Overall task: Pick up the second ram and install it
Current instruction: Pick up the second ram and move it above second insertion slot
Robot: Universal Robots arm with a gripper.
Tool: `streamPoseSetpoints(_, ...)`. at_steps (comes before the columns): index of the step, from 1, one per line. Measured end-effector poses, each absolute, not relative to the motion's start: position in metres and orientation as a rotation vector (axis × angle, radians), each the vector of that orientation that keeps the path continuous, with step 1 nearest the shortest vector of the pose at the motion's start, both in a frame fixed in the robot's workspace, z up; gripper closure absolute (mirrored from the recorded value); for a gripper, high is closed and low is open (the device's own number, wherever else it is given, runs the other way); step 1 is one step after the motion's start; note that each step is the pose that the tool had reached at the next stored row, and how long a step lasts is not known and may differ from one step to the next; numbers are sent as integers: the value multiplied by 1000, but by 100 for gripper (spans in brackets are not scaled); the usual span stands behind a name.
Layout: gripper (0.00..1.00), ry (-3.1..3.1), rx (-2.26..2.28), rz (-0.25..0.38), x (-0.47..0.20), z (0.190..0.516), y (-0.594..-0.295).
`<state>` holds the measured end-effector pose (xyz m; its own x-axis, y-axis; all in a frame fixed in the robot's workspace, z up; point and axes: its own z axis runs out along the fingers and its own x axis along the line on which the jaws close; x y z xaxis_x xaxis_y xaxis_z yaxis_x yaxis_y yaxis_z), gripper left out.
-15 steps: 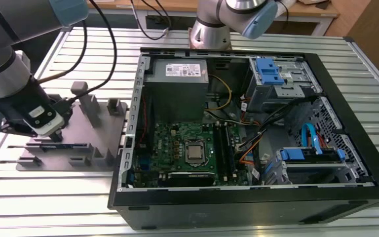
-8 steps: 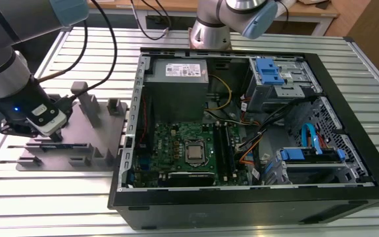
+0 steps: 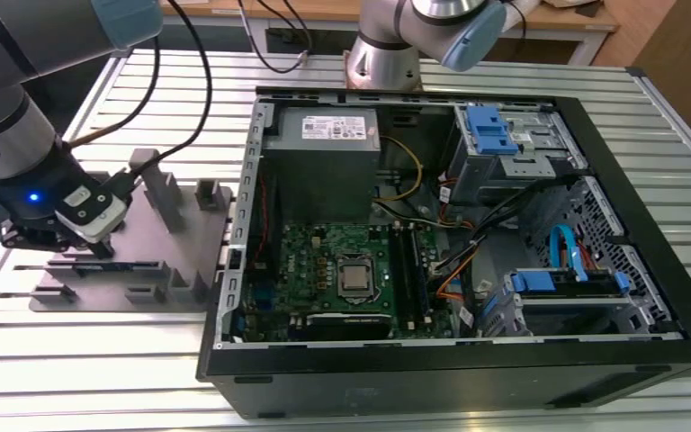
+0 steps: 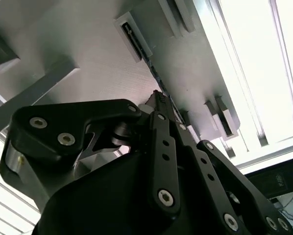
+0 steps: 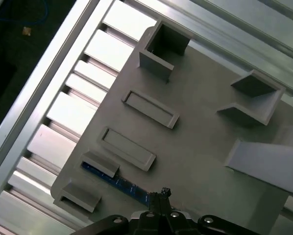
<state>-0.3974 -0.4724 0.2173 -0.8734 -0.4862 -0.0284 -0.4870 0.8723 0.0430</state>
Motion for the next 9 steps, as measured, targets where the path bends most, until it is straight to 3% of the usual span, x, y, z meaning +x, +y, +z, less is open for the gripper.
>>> streamPoseSetpoints(9, 93, 2987, -924, 77, -397, 217, -472)
